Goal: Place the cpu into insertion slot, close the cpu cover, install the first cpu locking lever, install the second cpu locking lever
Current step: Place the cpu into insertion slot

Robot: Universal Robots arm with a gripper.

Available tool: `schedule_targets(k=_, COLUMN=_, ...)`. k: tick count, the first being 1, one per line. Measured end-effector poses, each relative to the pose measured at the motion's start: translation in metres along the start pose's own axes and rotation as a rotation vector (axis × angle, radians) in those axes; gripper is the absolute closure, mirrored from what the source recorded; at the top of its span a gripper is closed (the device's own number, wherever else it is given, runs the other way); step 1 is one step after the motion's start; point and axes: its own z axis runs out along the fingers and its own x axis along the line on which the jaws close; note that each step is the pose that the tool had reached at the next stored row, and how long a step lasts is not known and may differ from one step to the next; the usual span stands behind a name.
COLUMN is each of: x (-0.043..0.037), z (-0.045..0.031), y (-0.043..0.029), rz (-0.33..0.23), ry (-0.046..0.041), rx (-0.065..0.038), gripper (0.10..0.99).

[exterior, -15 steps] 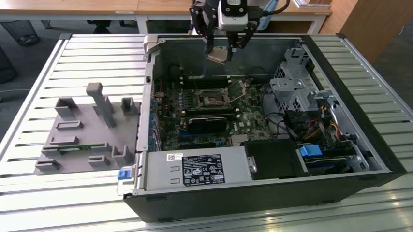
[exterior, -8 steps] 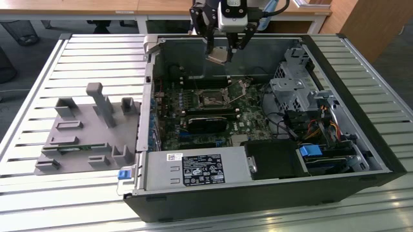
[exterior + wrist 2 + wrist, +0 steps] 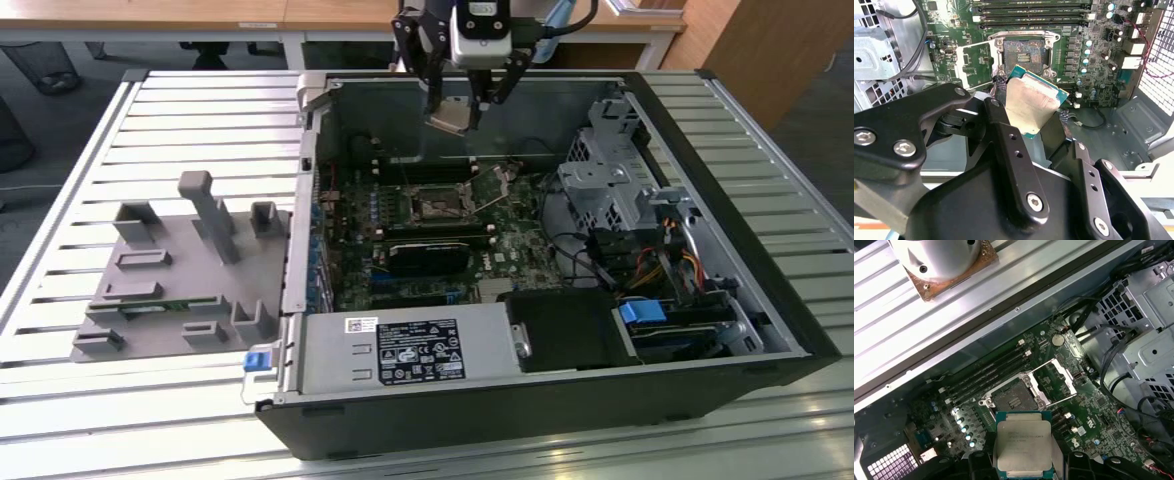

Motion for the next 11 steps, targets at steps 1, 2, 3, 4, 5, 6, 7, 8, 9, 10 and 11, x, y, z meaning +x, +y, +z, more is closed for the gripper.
schedule_targets(k=1, x=0.0, z=0.0003, y=0.0, rz=0.0, ry=0.0, rx=0.0, gripper=0.561)
schedule_targets(k=2, x=0.0, z=0.0005, y=0.0, rz=0.0, ry=0.0, rx=0.0, gripper=0.561)
schedule_targets(k=3, x=0.0, z=0.0008, y=0.0, rz=0.0, ry=0.0, rx=0.0, gripper=0.561)
schedule_targets(k=4, x=0.0, z=0.001, y=-0.0001, rz=0.0, ry=0.0, rx=0.0, gripper=0.561)
schedule_targets(k=5, x=0.0, z=0.0012, y=-0.0001, rz=0.0, ry=0.0, rx=0.0, gripper=0.561)
schedule_targets(k=6, x=0.0, z=0.0014, y=-0.0001, rz=0.0, ry=0.0, rx=0.0, gripper=0.561)
schedule_targets(k=7, x=0.0, z=0.0016, y=-0.0001, rz=0.0, ry=0.0, rx=0.0, gripper=0.561)
schedule_targets(k=8, x=0.0, z=0.0018, y=-0.0001, rz=0.0, ry=0.0, rx=0.0, gripper=0.561)
schedule_targets(k=9, x=0.0, z=0.002, y=-0.0002, rz=0.0, ry=0.0, rx=0.0, gripper=0.561)
schedule_targets(k=10, x=0.0, z=0.0022, y=-0.0002, rz=0.0, ry=0.0, rx=0.0, gripper=0.561)
schedule_targets(k=11, x=0.0, z=0.0024, y=-0.0002, rz=0.0, ry=0.0, rx=0.0, gripper=0.561)
